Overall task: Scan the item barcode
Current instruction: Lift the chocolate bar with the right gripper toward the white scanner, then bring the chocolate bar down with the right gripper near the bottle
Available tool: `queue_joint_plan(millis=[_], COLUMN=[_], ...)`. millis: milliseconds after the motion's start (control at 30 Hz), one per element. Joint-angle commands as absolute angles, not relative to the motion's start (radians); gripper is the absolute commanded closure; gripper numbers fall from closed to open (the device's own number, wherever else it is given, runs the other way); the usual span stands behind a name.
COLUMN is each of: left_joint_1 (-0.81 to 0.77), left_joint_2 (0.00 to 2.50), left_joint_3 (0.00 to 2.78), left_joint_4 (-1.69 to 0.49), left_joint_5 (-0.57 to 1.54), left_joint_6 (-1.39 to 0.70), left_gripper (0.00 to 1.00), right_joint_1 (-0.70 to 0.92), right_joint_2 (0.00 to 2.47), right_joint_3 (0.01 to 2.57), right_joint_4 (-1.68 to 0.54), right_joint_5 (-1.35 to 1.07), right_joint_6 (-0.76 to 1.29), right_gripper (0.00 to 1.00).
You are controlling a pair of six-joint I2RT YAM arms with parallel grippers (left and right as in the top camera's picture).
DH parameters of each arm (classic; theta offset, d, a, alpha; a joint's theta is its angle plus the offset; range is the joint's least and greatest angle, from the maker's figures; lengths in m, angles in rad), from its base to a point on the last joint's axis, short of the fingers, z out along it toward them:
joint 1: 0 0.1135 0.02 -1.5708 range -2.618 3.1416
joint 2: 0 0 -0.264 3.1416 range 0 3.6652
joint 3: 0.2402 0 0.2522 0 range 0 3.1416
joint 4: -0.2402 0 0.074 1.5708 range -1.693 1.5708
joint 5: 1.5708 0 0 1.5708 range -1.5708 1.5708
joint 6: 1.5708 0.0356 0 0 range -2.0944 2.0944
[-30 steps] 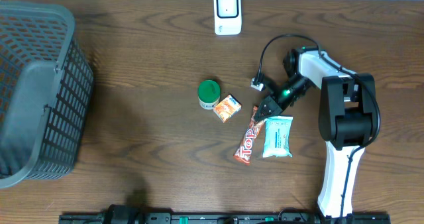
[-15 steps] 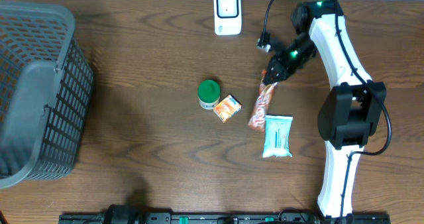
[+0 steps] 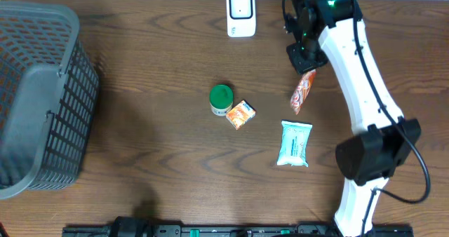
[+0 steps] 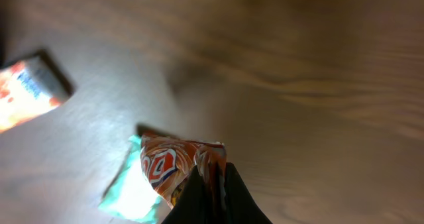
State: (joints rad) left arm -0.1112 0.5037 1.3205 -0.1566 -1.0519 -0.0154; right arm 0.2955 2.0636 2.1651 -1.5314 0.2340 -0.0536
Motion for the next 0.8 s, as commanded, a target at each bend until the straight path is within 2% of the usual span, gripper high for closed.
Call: queue_joint_plan(millis=[0,300,500,767], left_joint_1=[-0.105,-0.105,-0.105,-0.105], left_joint_2=[0.498,0.498,0.493,0.432], left_joint_3=[1.319,1.319,1.319,1.317], left_joint_4=[-0.153,-0.153,-0.153,-0.156], left_joint_5=[-1.047,-1.047,-1.047,-1.047], left_joint_6=[-0.025,-0.029,-0.033,-0.032], left_gripper=[0.22,0.22,0.22,0.22], right_joint_1=[0.349,0.529,0.666,0.805], right_joint_2=[2.014,2.012,2.012,2.012], right_joint_3=[2.186,2.092,1.914,1.648], right_joint_4=[-1.525,-1.443,-1.282,-1.049], right_joint_5=[0.554,0.942,0.942,0.803], right_joint_6=[0.094,0.212,0.114,-0.030], right_gripper=[0.98,0.98,0.98,0.98])
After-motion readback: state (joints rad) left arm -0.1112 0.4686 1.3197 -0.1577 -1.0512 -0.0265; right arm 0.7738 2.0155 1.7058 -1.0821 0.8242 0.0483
